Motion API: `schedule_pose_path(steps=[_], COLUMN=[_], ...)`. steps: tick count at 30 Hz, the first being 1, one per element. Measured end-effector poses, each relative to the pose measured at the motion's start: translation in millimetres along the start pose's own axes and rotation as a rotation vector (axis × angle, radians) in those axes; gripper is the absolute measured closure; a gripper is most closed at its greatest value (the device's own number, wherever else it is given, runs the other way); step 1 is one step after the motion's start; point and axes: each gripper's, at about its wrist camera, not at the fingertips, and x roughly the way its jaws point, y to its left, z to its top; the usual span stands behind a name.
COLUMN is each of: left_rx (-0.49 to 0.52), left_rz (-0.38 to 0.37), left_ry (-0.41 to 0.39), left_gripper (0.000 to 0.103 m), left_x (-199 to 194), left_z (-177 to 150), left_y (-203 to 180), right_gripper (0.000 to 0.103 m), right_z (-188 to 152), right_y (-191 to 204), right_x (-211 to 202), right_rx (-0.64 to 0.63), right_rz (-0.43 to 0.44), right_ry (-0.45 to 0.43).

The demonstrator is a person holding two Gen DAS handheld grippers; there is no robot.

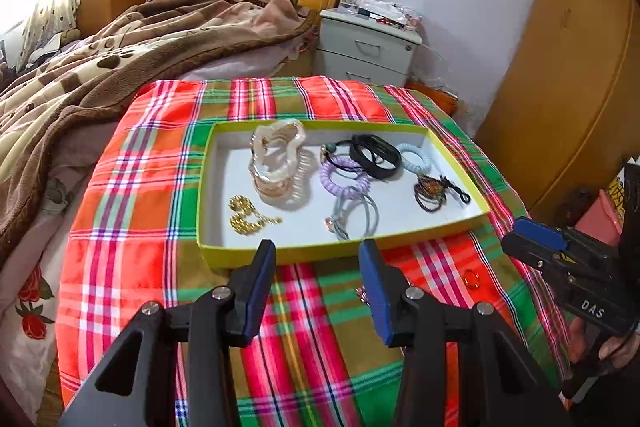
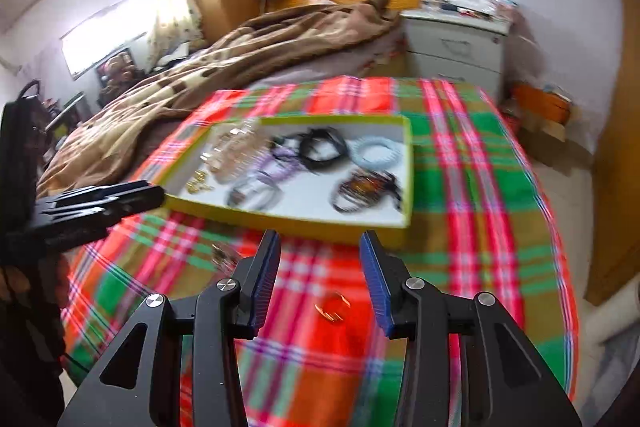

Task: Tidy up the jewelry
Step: 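Grasp the rhinestone hair clip with the left tool while the right tool grasps the gold ring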

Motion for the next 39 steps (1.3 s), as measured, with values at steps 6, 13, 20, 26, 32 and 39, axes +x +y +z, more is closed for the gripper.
schedule_pose_path(steps=[6, 13, 20, 26, 32, 39], left_rx=[0.000, -0.012, -0.022, -0.023, -0.028, -0.029], left_rz=[-0.020, -0.020, -0.012, -0.014, -0.012, -0.002], left_ry=[0.023, 0.040, 0.056, 0.063, 0.074, 0.080], left_gripper=[0.058, 0.058, 0.058, 0.058, 0.058, 0.058], left_x=[2.8, 5.8, 10.0, 14.1, 17.3, 19.4], left_z=[-11.8, -18.1, -21.0, -20.4, -21.3, -19.7], left_y=[-5.3, -3.5, -0.1, -1.8, -1.6, -1.8], right_gripper=[0.060, 0.060, 0.060, 0.060, 0.060, 0.066], right_z=[-23.7, -34.3, -32.7, -33.3, -34.5, -36.2], right_y=[-16.9, -13.0, -3.4, 5.3, 13.6, 15.6], right_x=[7.5, 23.6, 35.4, 39.7, 41.8, 39.5], right_rx=[0.026, 0.009, -0.043, -0.088, -0.121, -0.123], right_rz=[-0.036, -0.004, -0.023, -0.075, -0.127, -0.130], right_ry=[0.059, 0.116, 0.135, 0.147, 0.153, 0.152])
